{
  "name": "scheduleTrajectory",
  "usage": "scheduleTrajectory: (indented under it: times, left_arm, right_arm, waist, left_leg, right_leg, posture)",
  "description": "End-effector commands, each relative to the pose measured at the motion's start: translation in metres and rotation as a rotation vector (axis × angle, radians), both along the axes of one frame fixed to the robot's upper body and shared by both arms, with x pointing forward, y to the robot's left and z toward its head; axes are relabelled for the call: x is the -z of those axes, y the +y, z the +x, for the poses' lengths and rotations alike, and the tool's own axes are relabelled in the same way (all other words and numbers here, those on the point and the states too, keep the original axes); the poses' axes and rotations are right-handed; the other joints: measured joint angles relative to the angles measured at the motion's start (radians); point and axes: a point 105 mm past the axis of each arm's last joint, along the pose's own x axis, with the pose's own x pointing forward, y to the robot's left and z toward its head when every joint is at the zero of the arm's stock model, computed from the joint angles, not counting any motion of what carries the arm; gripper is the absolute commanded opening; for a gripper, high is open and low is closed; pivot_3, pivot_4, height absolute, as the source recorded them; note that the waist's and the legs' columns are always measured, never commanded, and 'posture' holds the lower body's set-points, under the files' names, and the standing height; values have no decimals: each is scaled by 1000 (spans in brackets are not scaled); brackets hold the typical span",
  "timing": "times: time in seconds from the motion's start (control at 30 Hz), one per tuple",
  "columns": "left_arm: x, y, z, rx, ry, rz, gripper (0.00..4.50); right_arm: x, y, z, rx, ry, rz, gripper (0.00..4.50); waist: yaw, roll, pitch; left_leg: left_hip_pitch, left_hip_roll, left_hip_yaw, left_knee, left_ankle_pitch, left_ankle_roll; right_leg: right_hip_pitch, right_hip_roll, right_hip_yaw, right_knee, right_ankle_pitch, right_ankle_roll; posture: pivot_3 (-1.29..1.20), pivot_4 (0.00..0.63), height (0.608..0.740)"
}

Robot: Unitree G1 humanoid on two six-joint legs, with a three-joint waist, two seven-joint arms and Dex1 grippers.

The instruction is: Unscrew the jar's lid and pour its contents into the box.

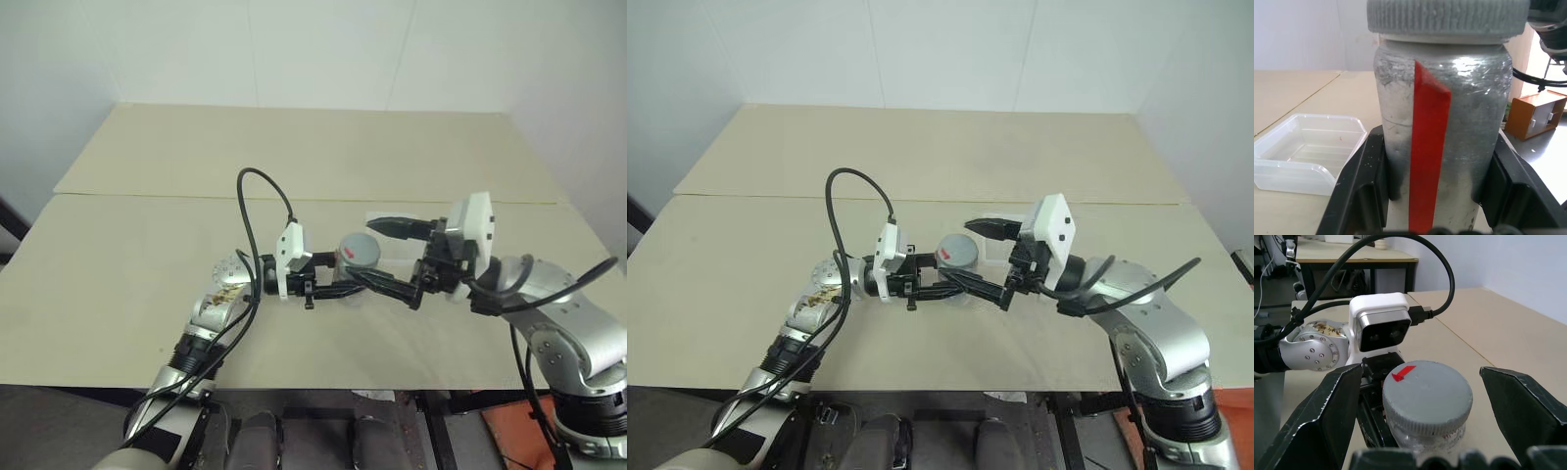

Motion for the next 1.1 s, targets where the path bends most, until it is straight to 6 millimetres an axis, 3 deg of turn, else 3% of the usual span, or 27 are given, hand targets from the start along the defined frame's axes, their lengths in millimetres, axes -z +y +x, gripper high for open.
scheduleTrajectory:
  times: [0.03,0.4,0.5,0.6,0.93,1.1]
  left_arm:
    - [-19,-4,-6,33,-62,-70,2061]
    - [-14,-4,-7,41,-78,-50,2061]
    - [-13,-4,-6,42,-80,-45,2061]
    - [-12,-2,-6,48,-81,-37,2061]
    - [-11,1,-3,44,-77,-24,2061]
    - [1,3,-5,44,-75,13,2061]
  right_arm:
    - [-8,4,0,-15,-24,10,4454]
    - [-7,2,1,-2,-10,16,4454]
    - [-7,2,2,7,-10,20,3881]
    - [-6,2,1,11,-17,13,3015]
    - [-8,2,2,24,-32,19,3015]
    - [-29,-9,5,67,-35,159,3015]
  waist:
    - [0,0,0]
    - [0,0,0]
    - [0,0,0]
    - [0,0,0]
    - [0,0,0]
    - [0,0,0]
  left_leg:
    - [0,0,0,0,0,0]
    - [0,0,0,0,0,0]
    - [0,0,0,0,0,0]
    - [0,0,0,0,0,0]
    - [0,0,0,0,0,0]
    - [0,0,0,0,0,0]
  right_leg:
    - [0,0,0,0,0,0]
    - [0,0,0,0,0,0]
    - [0,0,0,0,0,0]
    - [0,0,0,0,0,0]
    - [0,0,0,0,0,0]
    - [0,0,0,0,0,0]
  posture:
    - [0,150,740]
    - [0,150,740]
    - [0,150,740]
    - [0,150,740]
    - [0,150,740]
    - [0,150,740]
